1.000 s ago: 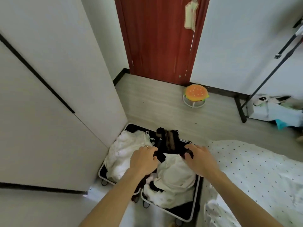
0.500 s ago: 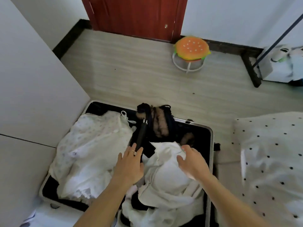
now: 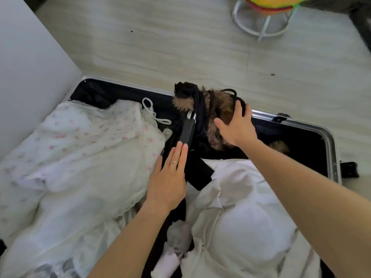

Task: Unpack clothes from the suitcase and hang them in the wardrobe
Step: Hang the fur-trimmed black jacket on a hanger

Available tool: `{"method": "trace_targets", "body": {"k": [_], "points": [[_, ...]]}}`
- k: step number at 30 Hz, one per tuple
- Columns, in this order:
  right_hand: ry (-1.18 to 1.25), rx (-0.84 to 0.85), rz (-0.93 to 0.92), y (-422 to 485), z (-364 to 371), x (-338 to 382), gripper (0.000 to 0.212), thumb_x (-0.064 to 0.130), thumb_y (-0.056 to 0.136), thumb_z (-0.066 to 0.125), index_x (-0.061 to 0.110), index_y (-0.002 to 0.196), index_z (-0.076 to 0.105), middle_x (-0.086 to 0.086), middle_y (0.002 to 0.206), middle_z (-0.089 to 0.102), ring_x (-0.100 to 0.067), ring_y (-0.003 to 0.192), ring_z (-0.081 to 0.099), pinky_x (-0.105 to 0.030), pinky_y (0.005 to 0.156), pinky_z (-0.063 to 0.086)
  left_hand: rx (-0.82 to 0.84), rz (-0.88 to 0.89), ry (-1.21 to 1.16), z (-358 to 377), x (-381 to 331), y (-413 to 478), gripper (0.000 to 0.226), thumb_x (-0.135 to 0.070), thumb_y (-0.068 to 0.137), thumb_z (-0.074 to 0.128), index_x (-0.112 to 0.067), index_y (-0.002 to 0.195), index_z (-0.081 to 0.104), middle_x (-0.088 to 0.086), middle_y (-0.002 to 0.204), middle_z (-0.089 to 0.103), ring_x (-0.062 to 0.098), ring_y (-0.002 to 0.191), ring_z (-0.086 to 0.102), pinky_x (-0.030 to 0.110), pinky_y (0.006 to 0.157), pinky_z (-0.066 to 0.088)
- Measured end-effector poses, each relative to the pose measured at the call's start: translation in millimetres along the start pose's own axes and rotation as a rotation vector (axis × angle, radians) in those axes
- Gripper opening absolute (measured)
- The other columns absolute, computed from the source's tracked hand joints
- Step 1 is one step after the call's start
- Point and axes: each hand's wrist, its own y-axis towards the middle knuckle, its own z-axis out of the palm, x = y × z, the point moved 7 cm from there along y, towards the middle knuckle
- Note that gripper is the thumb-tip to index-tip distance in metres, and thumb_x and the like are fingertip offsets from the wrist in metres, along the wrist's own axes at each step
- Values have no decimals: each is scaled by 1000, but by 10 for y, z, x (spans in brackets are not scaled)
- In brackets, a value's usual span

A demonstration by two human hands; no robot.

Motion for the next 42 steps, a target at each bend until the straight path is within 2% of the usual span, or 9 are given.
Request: {"method": "trace_targets", "body": {"k": [4, 8, 12, 19, 23, 28, 34, 39, 42], "points": [[-18, -294, -26, 183, -41, -5, 34, 17, 98, 48, 14, 130, 40, -12, 141, 33, -44, 91, 57, -41, 68, 39, -5, 13, -22, 155, -5, 79, 84, -20, 100, 39, -14, 152, -26, 3, 164, -21, 16, 153, -7, 42, 124, 10], [251, -290, -30, -52, 0, 3, 14, 20, 102, 42, 12, 112, 47, -5, 109, 55, -26, 88, 53, -32, 72, 39, 156, -37, 59, 203, 120, 95, 83, -25, 104, 35, -19, 148, -34, -2, 161, -29, 15, 152, -11, 44, 125, 5], [567, -254, 18, -620, -376, 126, 4, 20, 104, 40, 16, 105, 41, 5, 75, 51, -12, 64, 48, -11, 49, 36, 470, -72, 101, -22, 200, 7, 69, -44, 106, 23, -23, 155, -20, -2, 165, -16, 18, 153, -10, 50, 123, 3], [908, -110, -90, -1801, -1822, 864, 17, 17, 99, 48, 25, 84, 43, 9, 71, 45, -9, 64, 42, -30, 64, 36, 567, -341, -189, -1441, 188, -998, 64, -49, 105, 24, -32, 158, -5, 0, 166, 8, 23, 151, 15, 46, 121, 21], [997, -17, -83, -2559, -2969, 1392, 23, 13, 91, 43, 23, 71, 38, 15, 56, 34, -9, 55, 31, -34, 58, 26, 438, -593, -543, -2796, -42, -1272, 61, -50, 104, 25, -24, 158, 13, 10, 162, 20, 29, 143, 33, 45, 114, 34], [1150, 122, -126, -3535, -4227, 2027, 18, 16, 67, 42, 14, 67, 24, 9, 59, 27, -13, 59, 24, -31, 57, 23, 177, -551, -755, -4602, -509, -1655, 55, -36, 106, 35, -20, 156, 22, 11, 158, 33, 26, 144, 32, 37, 115, 27], [1184, 449, -257, -4676, -5297, 2581, 5, 16, 62, 41, 15, 63, 36, -3, 68, 29, -19, 63, 28, -36, 61, 23, -10, -427, -711, -6114, -949, -2559, 76, -13, 96, 57, -30, 157, 16, 0, 131, 43, 14, 101, 53, 18, 79, 39], [1113, 708, -445, -5615, -5801, 2906, 6, 15, 65, 37, 11, 62, 41, -6, 67, 36, -19, 62, 38, -34, 61, 33, -56, -318, -781, -6414, -1003, -3520, 111, -14, 72, 80, -53, 151, 13, 1, 144, 51, 22, 129, 52, 40, 106, 45], [1030, 830, -493, -6060, -5834, 3064, 8, 15, 63, 38, 10, 58, 42, -6, 64, 37, -18, 59, 36, -35, 61, 30, -12, -315, -783, -6660, -1345, -4158, 100, -15, 72, 85, -37, 152, 31, -17, 142, 44, 11, 141, 36, 28, 111, 37]]}}
